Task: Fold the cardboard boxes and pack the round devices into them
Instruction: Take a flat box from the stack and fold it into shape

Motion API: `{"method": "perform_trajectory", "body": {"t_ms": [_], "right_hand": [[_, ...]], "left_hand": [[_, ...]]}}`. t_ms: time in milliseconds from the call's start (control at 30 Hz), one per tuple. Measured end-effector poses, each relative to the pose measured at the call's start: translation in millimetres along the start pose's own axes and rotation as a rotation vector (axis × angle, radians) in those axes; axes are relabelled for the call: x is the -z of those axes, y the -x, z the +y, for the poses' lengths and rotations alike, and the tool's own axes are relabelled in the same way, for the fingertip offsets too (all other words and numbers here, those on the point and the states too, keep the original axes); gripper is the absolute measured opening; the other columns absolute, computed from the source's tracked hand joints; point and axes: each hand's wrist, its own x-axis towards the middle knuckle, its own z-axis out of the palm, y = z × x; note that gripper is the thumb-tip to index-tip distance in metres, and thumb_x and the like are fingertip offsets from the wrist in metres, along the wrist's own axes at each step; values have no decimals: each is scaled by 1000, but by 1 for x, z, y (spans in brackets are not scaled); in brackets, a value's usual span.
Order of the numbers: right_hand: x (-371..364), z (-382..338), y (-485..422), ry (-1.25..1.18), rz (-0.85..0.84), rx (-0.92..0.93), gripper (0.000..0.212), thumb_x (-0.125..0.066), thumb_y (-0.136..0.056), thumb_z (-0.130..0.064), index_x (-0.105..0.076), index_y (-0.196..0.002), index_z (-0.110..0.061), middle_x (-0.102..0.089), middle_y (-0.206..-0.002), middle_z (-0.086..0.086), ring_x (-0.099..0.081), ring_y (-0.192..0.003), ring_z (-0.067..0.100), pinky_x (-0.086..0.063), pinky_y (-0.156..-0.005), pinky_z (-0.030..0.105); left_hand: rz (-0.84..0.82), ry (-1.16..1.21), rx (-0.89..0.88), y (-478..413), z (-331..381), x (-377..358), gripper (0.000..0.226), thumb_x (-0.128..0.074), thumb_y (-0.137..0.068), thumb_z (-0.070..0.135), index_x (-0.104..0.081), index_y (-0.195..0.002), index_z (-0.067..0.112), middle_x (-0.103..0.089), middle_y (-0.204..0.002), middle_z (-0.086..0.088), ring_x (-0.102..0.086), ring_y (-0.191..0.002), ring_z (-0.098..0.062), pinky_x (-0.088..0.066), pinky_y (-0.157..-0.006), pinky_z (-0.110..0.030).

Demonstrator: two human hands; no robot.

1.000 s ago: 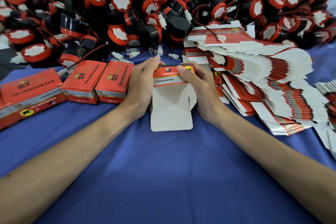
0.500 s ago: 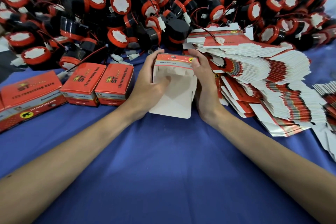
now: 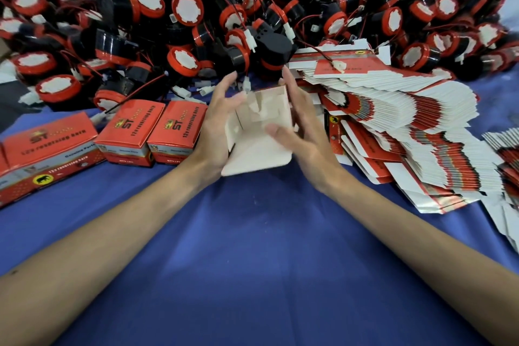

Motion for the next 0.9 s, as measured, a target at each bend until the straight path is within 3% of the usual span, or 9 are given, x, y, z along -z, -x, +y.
{"method": "perform_trajectory", "body": {"t_ms": [67,133,267,333,433,533,600,700,900], "right_hand": [[6,-4,-7,-152,112,-60,68,-56,-71,-50,-50,-135,-29,-49,-131,15,-50,-121,22,-42,-101,42],[16,-6,-15,-307,117,-176,61,-57,-70,-49,-66,-115,-10,-57,-119,31,-57,-105,37,-43,-94,52],[25,-11,-20,-148,50,-302,51,-42,-91,-50,-68,-80,-7,-72,-76,6,-66,-74,18,-44,-74,38],[24,-3,-19,-162,48,-306,79,-31,-85,-67,-66,-96,3,-70,-97,19,-66,-88,28,-50,-73,42],[17,3,-16,-387,142,-196,75,-22,-85,-59,-58,-127,-8,-57,-123,19,-62,-95,16,-51,-69,28],[13,6,-14,-425,160,-119,57,-32,-93,-42,-39,-140,-11,-45,-138,10,-57,-101,6,-50,-82,18],[9,5,-12,-228,103,-64,72,-50,-91,-46,-26,-148,-10,-37,-147,3,-51,-118,4,-47,-91,17],[5,11,-6,-11,62,-19,99,-73,-74,-47,-20,-150,-12,-39,-143,-14,-42,-129,-2,-46,-92,16],[9,15,-11,20,165,0,43,-36,-93,-2,-38,-136,-9,-50,-112,-24,-48,-100,-22,-38,-82,2]], "left_hand": [[-58,51,72,-1,0,2,53,-39,-82,48,-59,-119,16,-63,-117,-13,-63,-102,-22,-49,-92,-40],[-122,-35,129,-3,0,6,58,-35,-81,58,-67,-107,17,-60,-110,-24,-59,-98,-29,-46,-85,-41],[-281,-275,100,-7,-4,7,37,-49,-82,41,-66,-107,20,-71,-100,-7,-64,-91,-14,-49,-73,-22],[-230,-274,89,-10,-6,7,23,-54,-83,35,-67,-99,27,-72,-92,7,-66,-87,-10,-51,-75,-22],[-50,-182,11,-11,-10,7,15,-52,-96,31,-59,-103,21,-67,-104,-3,-65,-94,-17,-53,-82,-35],[208,-193,-53,-9,-13,3,25,-56,-88,46,-44,-100,28,-58,-114,-2,-60,-107,-16,-52,-92,-40],[282,-317,-112,-8,-14,1,32,-56,-82,53,-36,-93,31,-54,-107,1,-57,-101,-10,-48,-89,-25],[283,-429,-93,-10,-14,2,36,-57,-81,53,-39,-85,22,-49,-88,3,-48,-77,-4,-40,-68,-13],[153,-521,-106,-7,-18,1,33,-66,-82,5,-39,-85,24,-50,-79,8,-51,-65,9,-42,-57,-11]]}}
